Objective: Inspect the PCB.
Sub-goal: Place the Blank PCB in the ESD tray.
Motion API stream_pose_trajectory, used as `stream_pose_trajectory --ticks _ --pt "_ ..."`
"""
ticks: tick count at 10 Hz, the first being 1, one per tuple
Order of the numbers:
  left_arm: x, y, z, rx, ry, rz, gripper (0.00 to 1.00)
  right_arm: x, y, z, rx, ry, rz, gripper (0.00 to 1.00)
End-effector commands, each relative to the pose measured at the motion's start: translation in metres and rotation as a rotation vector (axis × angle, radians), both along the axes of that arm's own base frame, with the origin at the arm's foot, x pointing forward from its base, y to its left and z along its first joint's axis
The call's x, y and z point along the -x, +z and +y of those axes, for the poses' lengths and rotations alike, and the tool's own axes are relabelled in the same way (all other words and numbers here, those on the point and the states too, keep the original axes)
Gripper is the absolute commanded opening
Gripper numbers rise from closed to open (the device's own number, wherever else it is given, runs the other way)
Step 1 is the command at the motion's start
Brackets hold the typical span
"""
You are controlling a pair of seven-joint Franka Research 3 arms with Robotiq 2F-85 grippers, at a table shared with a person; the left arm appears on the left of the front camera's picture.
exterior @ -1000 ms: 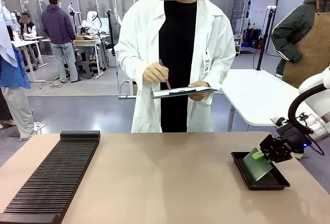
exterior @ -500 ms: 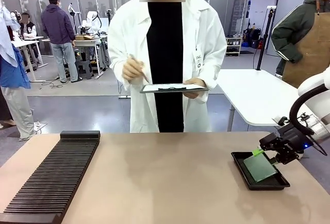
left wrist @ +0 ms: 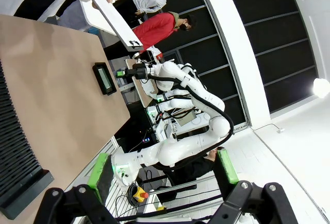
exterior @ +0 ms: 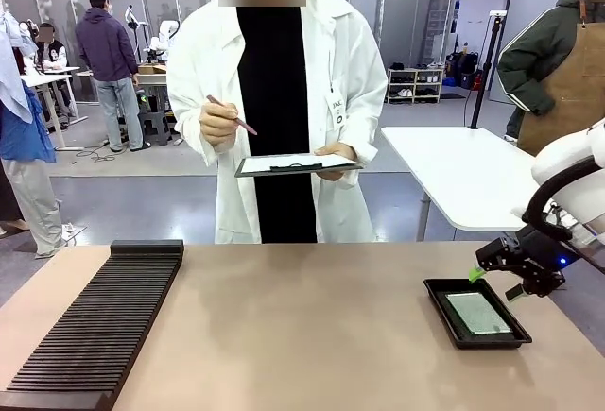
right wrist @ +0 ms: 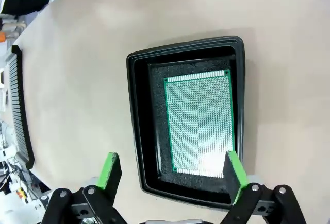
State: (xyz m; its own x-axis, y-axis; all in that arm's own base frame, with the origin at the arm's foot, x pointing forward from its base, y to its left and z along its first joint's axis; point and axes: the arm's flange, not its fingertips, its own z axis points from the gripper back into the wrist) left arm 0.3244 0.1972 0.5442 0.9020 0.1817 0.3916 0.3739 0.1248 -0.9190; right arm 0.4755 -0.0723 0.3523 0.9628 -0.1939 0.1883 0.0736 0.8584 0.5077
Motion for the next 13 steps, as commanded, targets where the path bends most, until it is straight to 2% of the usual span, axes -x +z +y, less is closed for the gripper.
stream_pose_trajectory --ticks 1,2,13 --pt "0.0012 0.0006 0.0012 0.007 -0.015 -0.015 1.00 0.0070 0.0043 0.0063 0.000 -0.042 0.031 1.00" --pt "0.0012 0.0006 0.0012 0.007 -0.015 -0.015 1.00 0.0000 0.0000 0.0000 0.000 0.000 0.000 1.00" --pt "0.0012 0.0006 0.0012 0.007 -0.015 -0.015 1.00 0.0000 0.0000 0.0000 0.000 0.000 0.000 1.00"
